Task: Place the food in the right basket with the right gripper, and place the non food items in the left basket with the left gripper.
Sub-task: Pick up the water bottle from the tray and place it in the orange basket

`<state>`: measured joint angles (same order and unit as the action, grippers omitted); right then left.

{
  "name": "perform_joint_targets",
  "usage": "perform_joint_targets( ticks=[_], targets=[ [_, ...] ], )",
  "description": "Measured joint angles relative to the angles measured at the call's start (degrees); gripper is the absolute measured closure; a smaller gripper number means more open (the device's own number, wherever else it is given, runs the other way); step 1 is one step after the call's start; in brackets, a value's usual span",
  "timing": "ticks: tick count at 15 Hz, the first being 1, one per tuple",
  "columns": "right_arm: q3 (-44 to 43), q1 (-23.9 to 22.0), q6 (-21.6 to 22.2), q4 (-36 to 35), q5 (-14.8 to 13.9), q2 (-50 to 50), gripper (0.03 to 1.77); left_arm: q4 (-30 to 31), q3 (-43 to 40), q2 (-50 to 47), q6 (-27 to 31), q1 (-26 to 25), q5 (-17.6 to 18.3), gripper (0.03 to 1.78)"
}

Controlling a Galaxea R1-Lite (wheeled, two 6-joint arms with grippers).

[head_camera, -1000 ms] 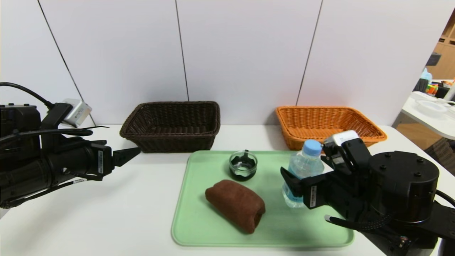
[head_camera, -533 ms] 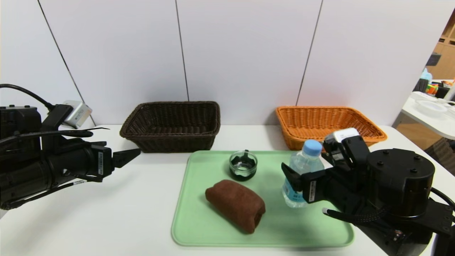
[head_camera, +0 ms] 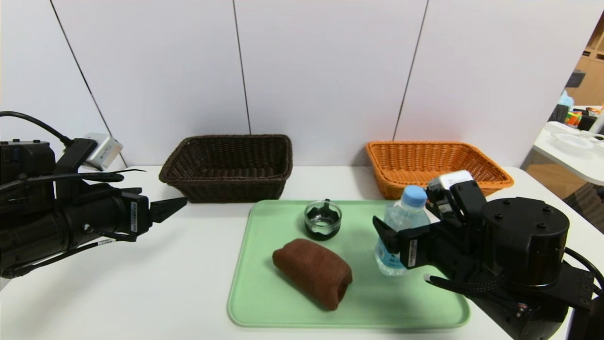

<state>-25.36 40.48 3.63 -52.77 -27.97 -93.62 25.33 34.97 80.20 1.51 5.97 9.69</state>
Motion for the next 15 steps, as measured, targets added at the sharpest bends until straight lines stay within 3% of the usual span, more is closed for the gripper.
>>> perform_joint_targets(
  ticks=[3, 7, 15],
  targets=[
    [0.04, 0.0, -0.02, -0.09, -0.01, 0.0, 0.17, 0.1, 0.0, 0.2, 0.06, 0.0, 0.0, 0.12],
    [0.13, 0.06, -0.06, -0.09, 0.0, -0.11, 0.77, 0.11, 0.06, 0.22, 0.06, 0.0, 0.01, 0.12],
    [0.02, 0.13, 0.11, -0.37, -0.01, -0.01, 0.83, 0.05, 0.0, 0.28, 0.05, 0.02, 0.0, 0.12]
  ],
)
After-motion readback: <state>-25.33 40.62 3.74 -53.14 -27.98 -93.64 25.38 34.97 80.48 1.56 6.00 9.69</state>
